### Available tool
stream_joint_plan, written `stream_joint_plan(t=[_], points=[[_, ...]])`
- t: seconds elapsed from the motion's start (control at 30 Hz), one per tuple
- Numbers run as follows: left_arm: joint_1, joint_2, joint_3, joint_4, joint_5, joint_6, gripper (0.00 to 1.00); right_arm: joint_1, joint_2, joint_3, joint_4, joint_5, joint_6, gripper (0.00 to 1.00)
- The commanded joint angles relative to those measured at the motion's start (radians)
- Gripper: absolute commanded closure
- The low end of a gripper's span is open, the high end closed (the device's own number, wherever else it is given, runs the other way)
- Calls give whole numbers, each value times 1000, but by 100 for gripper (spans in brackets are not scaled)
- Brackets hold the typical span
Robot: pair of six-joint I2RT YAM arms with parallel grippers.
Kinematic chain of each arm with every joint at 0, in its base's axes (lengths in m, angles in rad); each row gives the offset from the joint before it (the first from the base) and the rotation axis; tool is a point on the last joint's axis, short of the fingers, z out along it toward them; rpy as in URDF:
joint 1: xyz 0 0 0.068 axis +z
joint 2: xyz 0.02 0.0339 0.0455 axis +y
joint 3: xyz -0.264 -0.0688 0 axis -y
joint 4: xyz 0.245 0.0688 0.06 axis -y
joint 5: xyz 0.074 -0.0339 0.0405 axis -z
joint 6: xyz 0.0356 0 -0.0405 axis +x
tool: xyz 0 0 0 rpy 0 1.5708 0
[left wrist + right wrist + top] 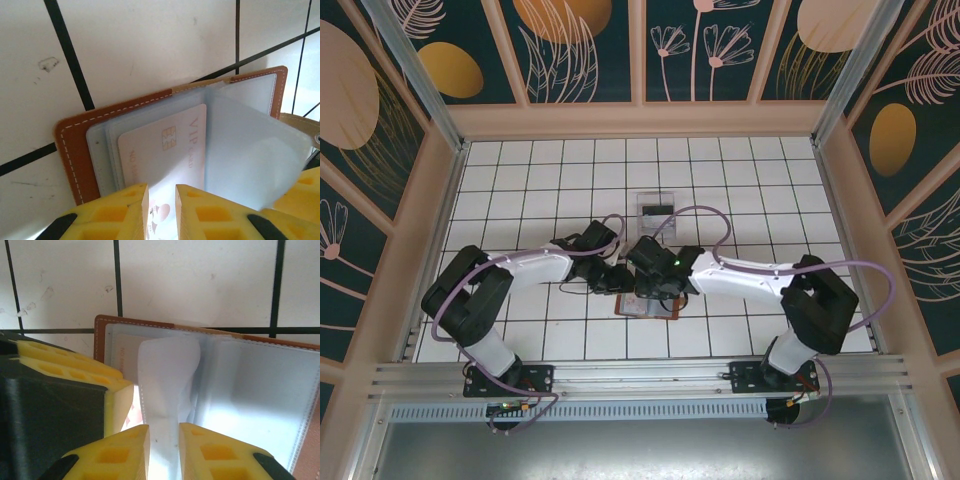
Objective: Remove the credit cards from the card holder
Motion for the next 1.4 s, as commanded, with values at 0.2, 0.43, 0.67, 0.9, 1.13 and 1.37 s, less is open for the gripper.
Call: stream_joint_plan(t=[0.2, 0.43, 0.67, 0.9, 1.13, 1.37], points=[[-36, 44, 57, -13, 48, 1, 77, -8, -147, -44, -63, 134, 50, 73], [-89, 111, 98, -4, 45, -17, 77, -37, -280, -111, -74, 194, 82, 73], [-128, 149, 162, -5, 42, -36, 77, -86, -401, -184, -60, 185, 80, 72], [-135, 154, 208, -41, 26, -42, 77, -121, -484, -228, -54, 171, 81, 72], [-164, 184, 255, -54, 26, -49, 77, -151, -521, -255, -41, 162, 70, 72], [-215, 276, 306, -23, 34, -71, 77, -171, -533, -260, -35, 149, 51, 72]])
